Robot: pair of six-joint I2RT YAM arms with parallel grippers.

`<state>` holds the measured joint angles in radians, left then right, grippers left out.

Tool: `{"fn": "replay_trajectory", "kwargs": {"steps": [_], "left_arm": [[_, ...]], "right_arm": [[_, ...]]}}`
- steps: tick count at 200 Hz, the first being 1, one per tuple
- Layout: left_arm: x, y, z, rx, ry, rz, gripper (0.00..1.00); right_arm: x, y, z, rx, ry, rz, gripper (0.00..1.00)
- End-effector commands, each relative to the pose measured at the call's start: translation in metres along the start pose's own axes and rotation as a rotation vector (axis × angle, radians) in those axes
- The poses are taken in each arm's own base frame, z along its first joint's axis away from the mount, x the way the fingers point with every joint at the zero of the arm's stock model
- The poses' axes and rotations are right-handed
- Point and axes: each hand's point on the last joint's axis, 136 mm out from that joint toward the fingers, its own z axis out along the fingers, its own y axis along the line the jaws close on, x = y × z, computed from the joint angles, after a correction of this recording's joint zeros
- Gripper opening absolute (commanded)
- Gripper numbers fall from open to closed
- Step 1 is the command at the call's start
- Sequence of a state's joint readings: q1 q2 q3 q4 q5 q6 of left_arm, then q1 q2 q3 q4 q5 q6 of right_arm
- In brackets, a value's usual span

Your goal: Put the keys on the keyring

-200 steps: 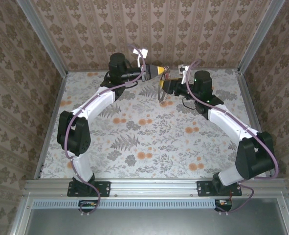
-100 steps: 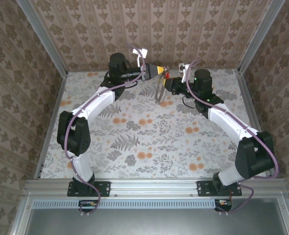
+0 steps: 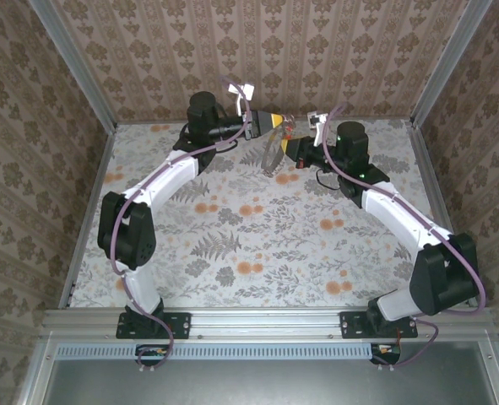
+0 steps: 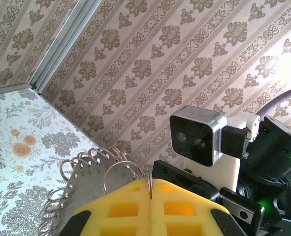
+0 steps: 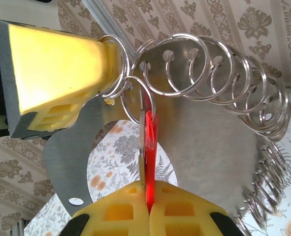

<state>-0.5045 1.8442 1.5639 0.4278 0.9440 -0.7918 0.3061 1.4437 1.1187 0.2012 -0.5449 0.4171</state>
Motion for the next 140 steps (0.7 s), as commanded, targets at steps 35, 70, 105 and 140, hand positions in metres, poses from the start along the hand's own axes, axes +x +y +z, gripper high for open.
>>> {"fn": "replay_trajectory", "kwargs": {"steps": [35, 70, 105, 140], "left_arm": [[-0.016, -0.029, -0.007, 0.024, -0.051, 0.101, 0.00], [-0.014, -0.026, -0.007, 0.018, -0.053, 0.097, 0.00], [-0.013, -0.025, -0.008, 0.013, -0.056, 0.096, 0.00], [-0.011, -0.022, -0.009, 0.001, -0.058, 0.101, 0.00]], "right_arm": [[0.017, 0.038, 0.000, -0.095, 0.062, -0.048, 0.00], [0.022, 0.047, 0.009, -0.117, 0.082, -0.054, 0.00], [0.021, 0.059, 0.016, -0.153, 0.085, -0.062, 0.00], [0.019, 0.070, 0.018, -0.170, 0.086, -0.072, 0.00]]}}
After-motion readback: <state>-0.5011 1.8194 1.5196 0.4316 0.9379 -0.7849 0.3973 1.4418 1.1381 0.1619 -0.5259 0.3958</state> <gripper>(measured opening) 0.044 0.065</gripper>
